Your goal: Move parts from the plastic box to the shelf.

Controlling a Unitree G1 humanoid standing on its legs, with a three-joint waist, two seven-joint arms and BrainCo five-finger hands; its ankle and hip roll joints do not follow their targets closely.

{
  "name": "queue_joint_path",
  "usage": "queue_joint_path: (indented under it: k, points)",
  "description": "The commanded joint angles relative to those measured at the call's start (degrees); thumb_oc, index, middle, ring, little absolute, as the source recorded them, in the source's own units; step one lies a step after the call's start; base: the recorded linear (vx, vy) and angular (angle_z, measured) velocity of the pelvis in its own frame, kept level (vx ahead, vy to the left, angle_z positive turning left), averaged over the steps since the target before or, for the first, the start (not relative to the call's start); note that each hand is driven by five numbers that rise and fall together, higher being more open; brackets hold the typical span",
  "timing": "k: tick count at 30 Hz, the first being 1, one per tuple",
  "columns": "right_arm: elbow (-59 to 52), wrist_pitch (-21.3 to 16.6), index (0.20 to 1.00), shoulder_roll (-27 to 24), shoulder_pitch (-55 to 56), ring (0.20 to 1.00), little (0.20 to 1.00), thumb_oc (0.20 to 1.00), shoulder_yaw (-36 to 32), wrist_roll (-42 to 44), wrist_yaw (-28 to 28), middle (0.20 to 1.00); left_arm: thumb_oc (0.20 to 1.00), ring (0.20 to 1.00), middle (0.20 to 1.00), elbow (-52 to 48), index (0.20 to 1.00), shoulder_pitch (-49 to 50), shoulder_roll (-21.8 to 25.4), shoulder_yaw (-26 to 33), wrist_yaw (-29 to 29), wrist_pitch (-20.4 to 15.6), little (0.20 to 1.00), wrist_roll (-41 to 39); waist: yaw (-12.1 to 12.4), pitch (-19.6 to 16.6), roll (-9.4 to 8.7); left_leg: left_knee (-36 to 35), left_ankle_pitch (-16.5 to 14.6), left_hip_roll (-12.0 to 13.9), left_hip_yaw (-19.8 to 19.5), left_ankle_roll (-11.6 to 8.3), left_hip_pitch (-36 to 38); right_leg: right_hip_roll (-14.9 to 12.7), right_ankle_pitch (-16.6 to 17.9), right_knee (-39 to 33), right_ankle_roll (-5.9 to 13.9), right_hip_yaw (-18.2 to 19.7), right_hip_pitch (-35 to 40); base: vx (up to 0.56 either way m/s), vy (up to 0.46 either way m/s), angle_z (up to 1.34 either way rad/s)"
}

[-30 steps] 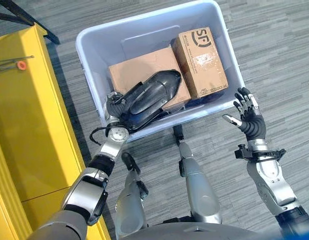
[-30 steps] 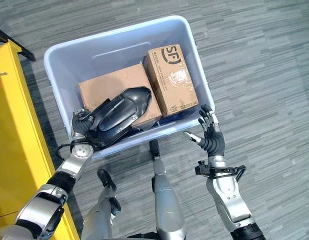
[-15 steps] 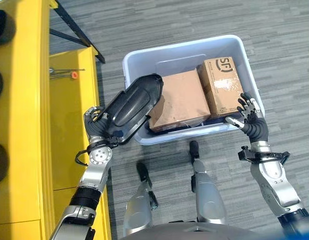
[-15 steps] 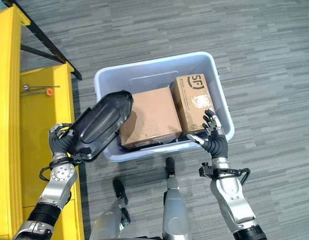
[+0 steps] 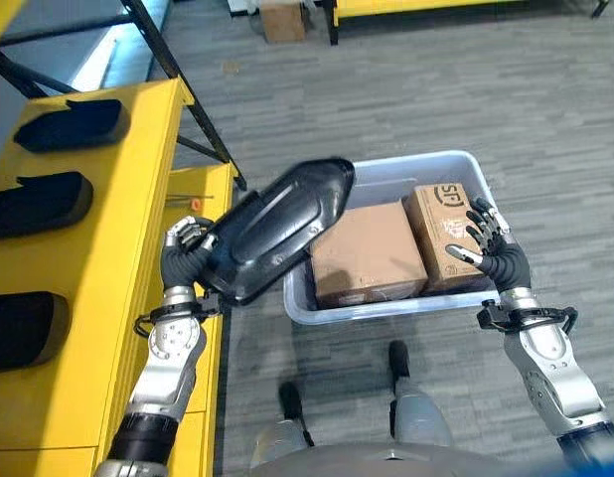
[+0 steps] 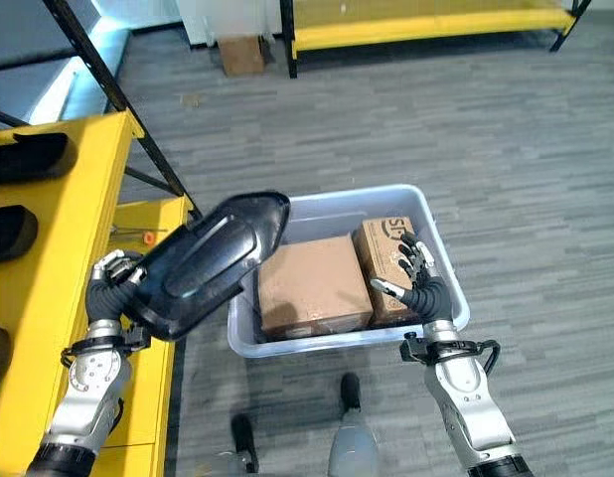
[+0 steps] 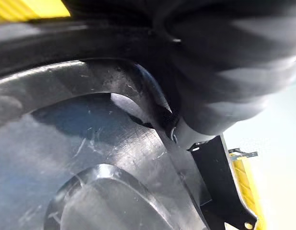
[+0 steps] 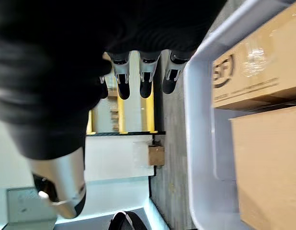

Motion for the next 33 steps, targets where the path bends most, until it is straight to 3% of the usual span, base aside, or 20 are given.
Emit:
queue_joint_path:
  k: [1,4,7,8,10,12,13,14,16,18,19,20,23,24,27,30,33]
  points:
    - [-2.1,-1.9,1.0,1.1,-0.5,1.0,1.0,1.0,-0.1,-0.8,1.9,1.0,0.2,0.2,0.2,-2.9,0.2,0.3,3.2,1.9,-3.2,-2.2,0.2,-3.4,2.4,-2.0,-1.94,2.5,2.5,5.4,-5.4,-2.15,-1.6,-2.4,-10.6,10.1,2.66,-1.0,3.4,-0.03,-0.211,0.19]
    - [-1.8,-1.8,1.0,0.2,-2.8,1.0,1.0,1.0,2.1,-1.0,2.8,1.0,0.2,0.2,0.2,-3.1,0.2,2.7,1.7,0.9,-5.6,-1.4,0.2,-5.7,4.1,-1.4,-1.36,2.8,5.3,8.1,-7.2,-2.81,-1.7,0.9,-13.9,13.6,0.83,-2.2,3.5,-0.09,-0.193,0.11]
    - [-1.4,-2.3,1.0,-1.2,-4.4,1.0,1.0,1.0,3.5,-1.4,3.8,1.0,0.2,0.2,0.2,-3.4,0.2,5.0,0.1,0.0,-7.3,-0.8,0.2,-7.4,6.4,-0.6,-0.24,1.8,13.6,10.3,-11.4,-5.08,-4.7,4.1,-15.1,13.2,-1.15,-5.3,4.3,-0.16,-0.237,0.24]
    - [-0.7,-2.3,1.0,-1.7,-4.1,1.0,1.0,1.0,3.1,-2.0,3.3,1.0,0.2,0.2,0.2,-3.1,0.2,5.5,-0.7,-0.6,-8.1,-0.4,0.2,-8.3,7.7,0.2,0.07,1.1,17.0,9.8,-13.0,-5.72,-6.7,4.4,-15.3,12.6,-1.98,-7.6,4.8,-0.15,-0.158,0.46]
    - [-0.3,-2.6,1.0,-2.1,-4.2,1.0,1.0,1.0,2.6,-2.6,2.8,1.0,0.2,0.2,0.2,-2.4,0.2,4.9,-0.9,-1.3,-8.2,-0.3,0.2,-8.8,7.8,1.3,-0.06,1.4,18.9,8.9,-12.8,-5.69,-8.7,4.0,-15.3,12.2,-2.45,-9.9,5.7,-0.19,-0.123,1.17]
    - [0.7,-2.8,1.0,-3.2,-4.4,1.0,1.0,1.0,1.5,-3.2,1.5,1.0,0.2,0.2,0.2,-1.9,0.2,3.4,-1.0,-1.9,-8.2,-0.2,0.2,-8.8,7.7,1.9,-1.43,6.8,15.3,8.7,-8.3,-3.62,-10.1,2.2,-14.0,11.4,-3.08,-13.3,5.3,-0.33,-0.173,0.97]
    - [1.3,-2.8,1.0,-2.7,-3.9,1.0,1.0,1.0,1.1,-3.0,0.9,1.0,0.2,0.2,0.2,-2.2,0.2,3.0,-1.6,-2.6,-8.8,-0.4,0.2,-10.1,7.4,1.7,-2.43,14.4,11.0,8.3,-7.9,-2.72,-8.9,0.5,-12.4,10.1,-3.56,-15.8,4.9,-0.24,-0.12,1.28]
    - [1.3,-2.9,1.0,-2.7,-3.9,1.0,1.0,1.0,1.1,-3.0,0.9,1.0,0.2,0.2,0.2,-2.2,0.2,3.0,-1.6,-2.6,-8.8,-0.4,0.2,-10.1,7.2,1.7,-2.34,15.1,10.6,8.4,-8.2,-2.71,-9.2,0.6,-12.4,10.0,-3.52,-16.0,5.1,-0.22,-0.121,2.35]
    - [1.6,-2.9,1.0,-1.9,-2.6,1.0,1.0,1.0,0.1,-2.6,0.5,1.0,0.2,0.2,0.2,-2.3,0.2,2.1,-2.3,-2.9,-8.6,-0.1,0.2,-10.8,6.9,0.9,-3.26,24.4,6.2,7.9,-8.4,-2.5,-7.3,-0.7,-11.9,8.7,-3.81,-18.8,5.6,-0.06,-0.058,1.54]
    - [1.6,-2.5,1.0,-0.4,-0.4,1.0,1.0,1.0,-0.7,-1.7,0.6,1.0,0.2,0.2,0.2,-2.8,0.2,2.2,-2.2,-3.5,-9.3,0.3,0.2,-10.7,6.2,0.1,-3.17,24.8,1.4,6.3,-8.8,-2.22,-4.1,-1.4,-11.6,8.5,-3.22,-21.1,6.7,0.01,0.093,0.89]
    - [0.8,-2.1,1.0,0.5,1.6,1.0,1.0,1.0,-1.5,-1.1,1.2,1.0,0.2,0.2,0.2,-3.6,0.2,3.0,-2.3,-3.6,-9.5,0.6,0.2,-11.0,5.2,-0.9,-2.51,19.3,-2.6,4.6,-8.4,-1.75,0.3,-2.4,-11.0,9.4,-1.89,-22.9,7.3,0.01,0.15,1.56]
    - [0.8,-2.1,1.0,0.5,1.7,1.0,1.0,1.0,-1.5,-1.1,1.2,1.0,0.2,0.2,0.2,-3.6,0.2,3.1,-2.3,-3.6,-9.5,0.6,0.2,-11.0,5.2,-0.8,-2.52,19.2,-2.6,4.6,-8.4,-1.74,0.4,-2.4,-11.0,9.4,-1.88,-22.9,7.4,0.02,0.207,1.45]
    - [0.3,-1.6,1.0,1.1,3.6,1.0,1.0,1.0,-2.8,-1.1,1.7,1.0,0.2,0.2,0.2,-4.3,0.2,4.1,-2.4,-4.0,-11.0,0.9,0.2,-11.3,4.7,-2.0,-1.5,11.0,-6.3,2.9,-6.9,-0.42,2.3,-5.1,-9.5,11.7,-0.17,-24.5,6.9,0.02,0.262,0.72]
    - [0.3,-1.2,1.0,1.5,4.2,1.0,1.0,1.0,-3.0,-1.0,1.9,1.0,0.2,0.2,0.2,-4.8,0.2,4.6,-1.4,-4.2,-11.6,1.0,0.2,-11.0,5.0,-2.2,-1.5,8.9,-7.1,1.1,-7.3,0.3,2.5,-7.6,-8.0,12.3,1.16,-25.7,7.0,-0.02,0.342,0.53]
    - [0.3,-1.2,1.0,1.9,4.5,1.0,1.0,1.0,-3.0,-1.0,2.4,1.0,0.2,0.2,0.2,-5.3,0.2,4.7,-0.4,-3.9,-11.8,1.0,0.2,-10.5,5.7,-2.3,-2.19,8.0,-7.0,-0.1,-7.8,0.41,2.0,-9.5,-6.5,12.2,2.35,-27.5,7.6,-0.02,0.186,0.44]
    - [0.5,-0.6,1.0,2.5,4.1,1.0,1.0,1.0,-2.3,-2.0,3.1,1.0,0.2,0.2,0.2,-6.4,0.2,6.0,0.2,-2.3,-11.7,1.0,0.2,-9.9,6.7,-2.3,-3.1,7.2,-8.3,-2.7,-9.0,1.85,2.0,-11.9,-3.9,11.4,4.25,-28.5,8.3,0.0,0.228,0.52]
    - [2.2,0.1,1.0,4.1,3.2,1.0,1.0,1.0,-1.5,-2.2,2.9,1.0,0.2,0.2,0.2,-7.4,0.2,6.4,1.2,-1.2,-11.7,1.1,0.2,-8.9,8.8,-1.9,-4.5,7.9,-9.5,-6.6,-11.0,3.31,0.4,-15.6,0.9,10.7,6.93,-30.5,10.2,0.0,0.284,0.21]
